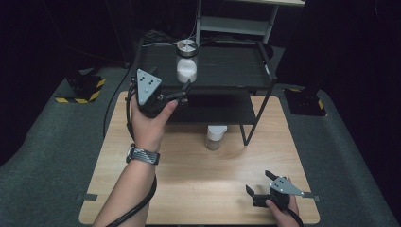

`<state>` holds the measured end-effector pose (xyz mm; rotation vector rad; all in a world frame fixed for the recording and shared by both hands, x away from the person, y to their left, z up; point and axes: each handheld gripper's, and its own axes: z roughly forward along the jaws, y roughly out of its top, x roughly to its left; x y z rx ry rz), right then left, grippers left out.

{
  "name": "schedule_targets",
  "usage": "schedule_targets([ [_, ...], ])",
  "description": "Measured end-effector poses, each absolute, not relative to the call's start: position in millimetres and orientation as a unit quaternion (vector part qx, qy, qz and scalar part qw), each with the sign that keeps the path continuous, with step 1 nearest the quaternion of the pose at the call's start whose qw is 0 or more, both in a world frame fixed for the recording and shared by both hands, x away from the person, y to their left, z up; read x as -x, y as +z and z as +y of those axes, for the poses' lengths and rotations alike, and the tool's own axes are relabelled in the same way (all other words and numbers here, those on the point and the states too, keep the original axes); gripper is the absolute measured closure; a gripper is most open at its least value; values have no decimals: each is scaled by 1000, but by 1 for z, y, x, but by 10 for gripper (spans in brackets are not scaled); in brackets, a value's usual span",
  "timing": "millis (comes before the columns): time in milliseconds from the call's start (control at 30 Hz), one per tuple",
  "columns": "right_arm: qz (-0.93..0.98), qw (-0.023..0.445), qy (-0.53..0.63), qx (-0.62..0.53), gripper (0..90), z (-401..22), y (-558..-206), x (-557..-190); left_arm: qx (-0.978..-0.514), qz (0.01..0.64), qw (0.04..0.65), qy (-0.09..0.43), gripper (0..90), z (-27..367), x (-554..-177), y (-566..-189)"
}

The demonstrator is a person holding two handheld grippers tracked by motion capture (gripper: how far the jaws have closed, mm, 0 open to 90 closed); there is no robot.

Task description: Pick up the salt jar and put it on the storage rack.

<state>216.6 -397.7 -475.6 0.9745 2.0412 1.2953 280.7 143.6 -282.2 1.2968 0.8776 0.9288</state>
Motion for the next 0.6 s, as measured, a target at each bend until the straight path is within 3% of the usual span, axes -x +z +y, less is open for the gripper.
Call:
schedule_targets([
  [600, 757, 267, 477, -358, 2, -397, -475, -216, -571, 377, 608, 402, 4, 148, -253, -319],
])
